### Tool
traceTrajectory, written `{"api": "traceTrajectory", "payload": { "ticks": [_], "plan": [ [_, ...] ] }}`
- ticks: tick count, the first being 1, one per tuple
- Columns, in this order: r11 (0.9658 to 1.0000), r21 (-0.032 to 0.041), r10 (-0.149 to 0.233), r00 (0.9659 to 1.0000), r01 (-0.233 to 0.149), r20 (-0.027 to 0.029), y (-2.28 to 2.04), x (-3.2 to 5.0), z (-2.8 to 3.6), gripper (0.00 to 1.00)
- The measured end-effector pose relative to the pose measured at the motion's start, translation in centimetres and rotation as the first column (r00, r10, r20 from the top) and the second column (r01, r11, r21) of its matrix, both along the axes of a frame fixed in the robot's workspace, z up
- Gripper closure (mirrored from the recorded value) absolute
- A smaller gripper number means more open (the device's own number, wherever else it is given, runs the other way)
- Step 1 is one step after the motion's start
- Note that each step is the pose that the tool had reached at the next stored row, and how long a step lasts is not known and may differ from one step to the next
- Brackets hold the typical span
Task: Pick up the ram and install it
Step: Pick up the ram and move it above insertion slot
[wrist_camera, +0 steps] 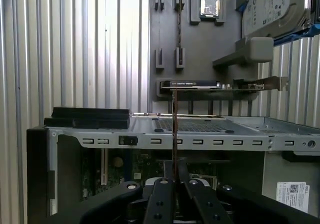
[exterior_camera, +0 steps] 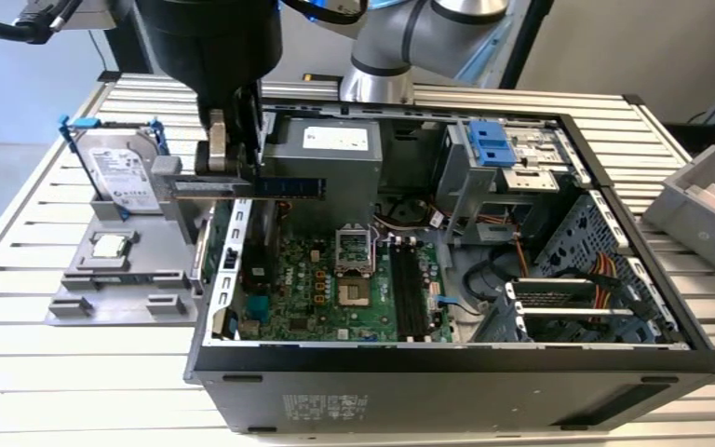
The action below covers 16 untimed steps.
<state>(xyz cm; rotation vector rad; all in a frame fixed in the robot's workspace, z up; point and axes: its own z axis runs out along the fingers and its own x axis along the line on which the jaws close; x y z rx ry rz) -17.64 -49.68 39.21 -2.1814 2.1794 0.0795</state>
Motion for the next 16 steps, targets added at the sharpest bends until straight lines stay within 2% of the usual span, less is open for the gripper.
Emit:
{"api": "traceTrajectory", "payload": {
  "ticks": [6,16],
  "plan": [
    [1.0,0.0,0.0,1.0,0.0,-0.0001,0.0,0.89,0.0,1.0],
    [1.0,-0.0001,0.0,1.0,0.0,-0.0002,0.0,1.92,0.0,1.0]
  ]
}}
